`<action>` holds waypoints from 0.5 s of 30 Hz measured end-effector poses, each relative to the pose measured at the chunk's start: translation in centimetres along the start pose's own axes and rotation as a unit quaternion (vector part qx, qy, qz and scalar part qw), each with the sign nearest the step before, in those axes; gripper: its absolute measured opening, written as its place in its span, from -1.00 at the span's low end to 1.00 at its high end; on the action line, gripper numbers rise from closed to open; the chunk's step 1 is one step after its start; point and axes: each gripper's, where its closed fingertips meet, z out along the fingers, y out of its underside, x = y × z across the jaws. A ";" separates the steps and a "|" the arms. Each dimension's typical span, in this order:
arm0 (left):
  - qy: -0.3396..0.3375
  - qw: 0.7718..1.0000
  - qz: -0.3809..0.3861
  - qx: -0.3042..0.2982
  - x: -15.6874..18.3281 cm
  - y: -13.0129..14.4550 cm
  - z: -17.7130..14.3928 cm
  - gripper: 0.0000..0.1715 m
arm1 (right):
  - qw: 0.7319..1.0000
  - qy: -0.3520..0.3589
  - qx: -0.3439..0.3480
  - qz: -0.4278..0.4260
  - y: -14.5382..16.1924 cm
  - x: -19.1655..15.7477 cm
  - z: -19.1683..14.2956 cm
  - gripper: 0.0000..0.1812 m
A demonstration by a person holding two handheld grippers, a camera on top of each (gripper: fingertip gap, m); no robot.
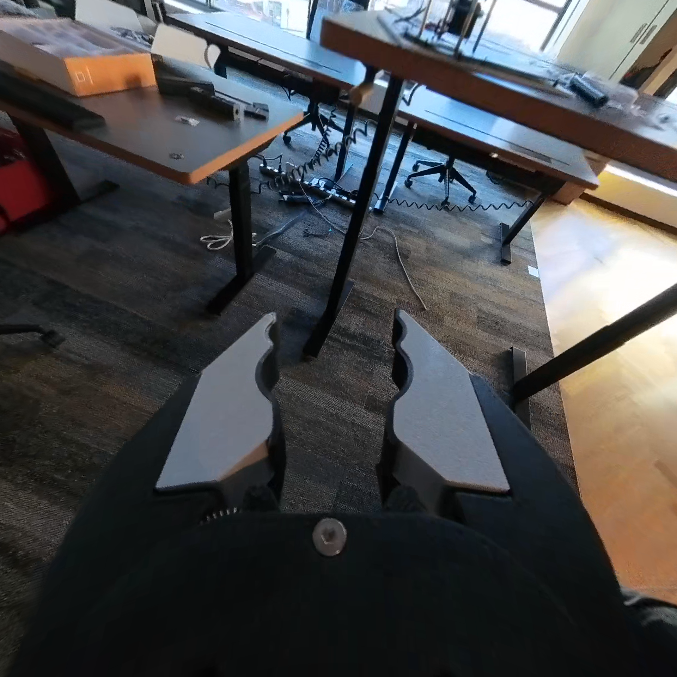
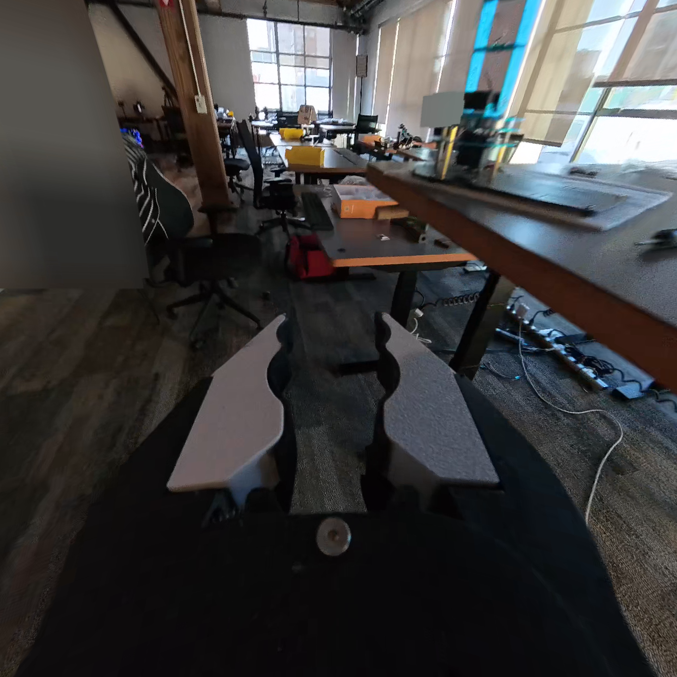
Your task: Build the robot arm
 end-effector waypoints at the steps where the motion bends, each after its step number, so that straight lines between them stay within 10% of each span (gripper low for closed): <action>1: 0.002 1.000 -0.003 0.000 -0.8 1.0 0.5 -0.31 | 1.000 -0.005 -0.004 -0.003 0.8 -0.8 1.0 -0.54; 15: -0.004 0.998 -0.033 0.056 -10.0 -1.4 2.9 -0.30 | 0.999 0.028 -0.017 -0.031 -1.1 -2.4 9.6 -0.53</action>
